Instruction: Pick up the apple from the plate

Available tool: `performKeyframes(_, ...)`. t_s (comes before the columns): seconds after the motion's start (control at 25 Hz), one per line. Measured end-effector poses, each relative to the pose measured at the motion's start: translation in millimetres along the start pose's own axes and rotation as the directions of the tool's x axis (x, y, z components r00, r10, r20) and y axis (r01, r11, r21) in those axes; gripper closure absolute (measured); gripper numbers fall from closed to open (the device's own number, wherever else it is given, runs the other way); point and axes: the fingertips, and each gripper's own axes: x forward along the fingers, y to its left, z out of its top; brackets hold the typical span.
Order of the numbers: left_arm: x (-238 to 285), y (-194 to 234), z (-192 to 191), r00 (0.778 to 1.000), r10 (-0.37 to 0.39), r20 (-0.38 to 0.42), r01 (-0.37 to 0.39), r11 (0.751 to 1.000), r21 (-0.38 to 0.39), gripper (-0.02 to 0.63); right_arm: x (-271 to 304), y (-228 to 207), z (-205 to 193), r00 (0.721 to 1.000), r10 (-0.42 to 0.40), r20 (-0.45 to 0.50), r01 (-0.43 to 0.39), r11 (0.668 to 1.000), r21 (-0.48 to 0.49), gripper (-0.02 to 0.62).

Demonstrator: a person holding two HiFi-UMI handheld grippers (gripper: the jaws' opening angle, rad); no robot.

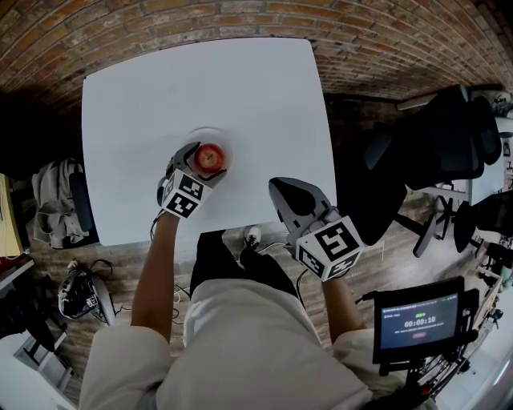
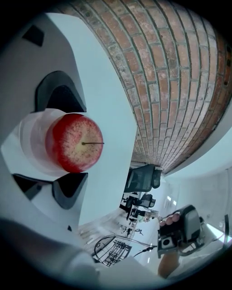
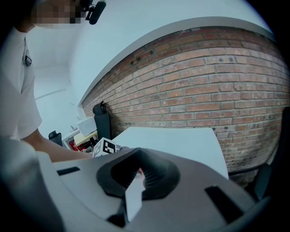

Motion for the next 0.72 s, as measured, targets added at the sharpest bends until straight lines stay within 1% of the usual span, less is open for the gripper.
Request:
performKeyframes(0.24,2.5,-0.5,-5.2,1.0,-0.002,-0.023,0.002,1.0,0.001,0.201,0.8,0.5,-2.6,1.0,0.002,-0.007,-0.002,1.0,0.009,0.595)
performKeyframes(0.72,0.3,0.8,-4.5,1.0,0.028,-0.009,-0.028,0.999,0.017,0.204,2.8,0.2,-5.4,1.0,0.006,-0.013,-0.006,1.0,0.024,0.595)
